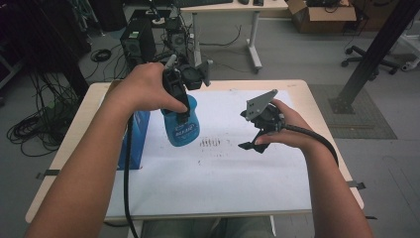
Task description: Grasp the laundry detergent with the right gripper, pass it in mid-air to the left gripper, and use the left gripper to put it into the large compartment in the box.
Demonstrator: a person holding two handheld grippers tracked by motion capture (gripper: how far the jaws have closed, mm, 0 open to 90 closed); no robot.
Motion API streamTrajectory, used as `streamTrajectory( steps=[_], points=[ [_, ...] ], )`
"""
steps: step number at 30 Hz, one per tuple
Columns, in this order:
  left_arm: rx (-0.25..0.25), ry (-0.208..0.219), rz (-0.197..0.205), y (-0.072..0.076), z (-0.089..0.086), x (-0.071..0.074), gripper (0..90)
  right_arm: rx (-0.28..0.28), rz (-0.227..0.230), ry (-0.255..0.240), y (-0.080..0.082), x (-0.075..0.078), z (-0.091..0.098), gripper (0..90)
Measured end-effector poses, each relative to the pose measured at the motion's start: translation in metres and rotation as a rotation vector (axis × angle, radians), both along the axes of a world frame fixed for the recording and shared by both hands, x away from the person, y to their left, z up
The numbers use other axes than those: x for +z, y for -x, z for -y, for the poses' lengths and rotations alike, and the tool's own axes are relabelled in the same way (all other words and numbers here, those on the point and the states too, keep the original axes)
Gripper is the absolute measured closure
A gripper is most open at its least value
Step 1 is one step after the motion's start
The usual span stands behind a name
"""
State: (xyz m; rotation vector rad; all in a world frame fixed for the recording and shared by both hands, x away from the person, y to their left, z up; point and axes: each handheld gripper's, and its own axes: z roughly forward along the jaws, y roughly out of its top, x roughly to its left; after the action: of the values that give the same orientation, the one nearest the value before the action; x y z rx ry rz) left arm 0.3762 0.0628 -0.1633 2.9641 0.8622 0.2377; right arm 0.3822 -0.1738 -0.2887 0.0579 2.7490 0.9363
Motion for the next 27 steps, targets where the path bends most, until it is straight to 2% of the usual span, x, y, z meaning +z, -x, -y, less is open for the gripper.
streamTrajectory(
  steps=[5, 7, 16, 19, 22, 27],
  points=[
    [0.092, 0.047, -0.011, -0.003, -0.009, 0.008, 38.3, 0.012, 0.0, 0.067, -0.003, 0.006, 0.002, 1.7],
    [0.116, 0.047, -0.012, -0.004, -0.013, 0.011, 38.3, 0.016, -0.001, 0.088, -0.004, 0.007, 0.003, 1.7],
    [0.263, 0.081, 0.008, -0.006, -0.036, 0.028, 38.3, 0.003, -0.016, 0.161, -0.009, 0.007, 0.006, 2.0],
    [0.318, 0.107, 0.028, -0.005, -0.045, 0.035, 38.3, 0.008, -0.016, 0.195, -0.01, 0.007, 0.006, 2.1],
    [0.349, 0.118, 0.036, -0.004, -0.054, 0.045, 38.3, 0.012, -0.016, 0.229, -0.011, 0.007, 0.005, 2.3],
    [0.398, 0.137, 0.018, -0.004, -0.07, 0.061, 38.3, 0.01, -0.019, 0.257, -0.013, 0.006, 0.005, 2.3]
  ],
)
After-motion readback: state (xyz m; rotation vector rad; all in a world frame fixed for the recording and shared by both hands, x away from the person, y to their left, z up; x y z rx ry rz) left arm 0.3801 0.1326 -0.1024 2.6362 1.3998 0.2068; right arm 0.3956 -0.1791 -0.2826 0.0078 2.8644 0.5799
